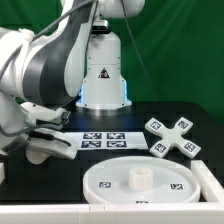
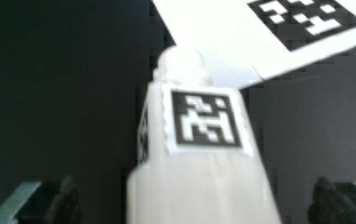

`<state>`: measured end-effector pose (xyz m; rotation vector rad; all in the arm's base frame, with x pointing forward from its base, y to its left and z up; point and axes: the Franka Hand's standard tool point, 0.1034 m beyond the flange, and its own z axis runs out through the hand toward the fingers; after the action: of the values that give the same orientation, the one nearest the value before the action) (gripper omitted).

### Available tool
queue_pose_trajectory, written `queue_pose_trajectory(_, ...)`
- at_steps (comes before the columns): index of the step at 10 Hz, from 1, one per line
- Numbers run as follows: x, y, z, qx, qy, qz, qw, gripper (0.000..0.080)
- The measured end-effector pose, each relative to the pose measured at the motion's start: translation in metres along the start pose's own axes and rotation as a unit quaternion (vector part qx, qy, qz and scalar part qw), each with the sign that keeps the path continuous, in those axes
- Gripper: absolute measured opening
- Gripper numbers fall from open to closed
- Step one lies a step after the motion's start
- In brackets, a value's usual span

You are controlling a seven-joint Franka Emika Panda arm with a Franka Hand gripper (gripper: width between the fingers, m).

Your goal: Assemble round table

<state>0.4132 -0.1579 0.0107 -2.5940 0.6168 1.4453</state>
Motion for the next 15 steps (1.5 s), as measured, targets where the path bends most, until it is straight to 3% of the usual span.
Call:
queue_pose_trajectory(1, 0.002, 0.001, -0.001, -0.001, 0.002, 0.000, 1.000, 0.0649)
queue_pose_trajectory(3, 0.002, 0.001, -0.001, -0.001, 0.002, 0.000, 1.000, 0.0402)
queue_pose_trajectory(7, 0.001, -0.001, -0.001, -0.001, 0.001, 0.001, 1.000, 0.0404)
queue_pose_trajectory(8, -0.010, -0.014, -0.010, -0.005, 0.005, -0.002, 1.000, 0.0404)
queue_pose_trajectory(10, -0.054, -0.047, -0.034, -0.007, 0.022, -0.002, 1.000, 0.0406)
queue_pose_trajectory(11, -0.066, -0.053, -0.039, -0.007, 0.018, 0.003, 1.000, 0.0406)
queue_pose_trajectory(12, -0.066, -0.052, -0.040, -0.006, 0.020, 0.004, 1.000, 0.0406)
queue_pose_trajectory(13, -0.057, -0.054, -0.045, -0.006, 0.057, 0.001, 0.998, 0.0406)
queue_pose_trajectory(15, -0.057, -0.061, -0.048, 0.003, 0.138, -0.011, 0.990, 0.0406)
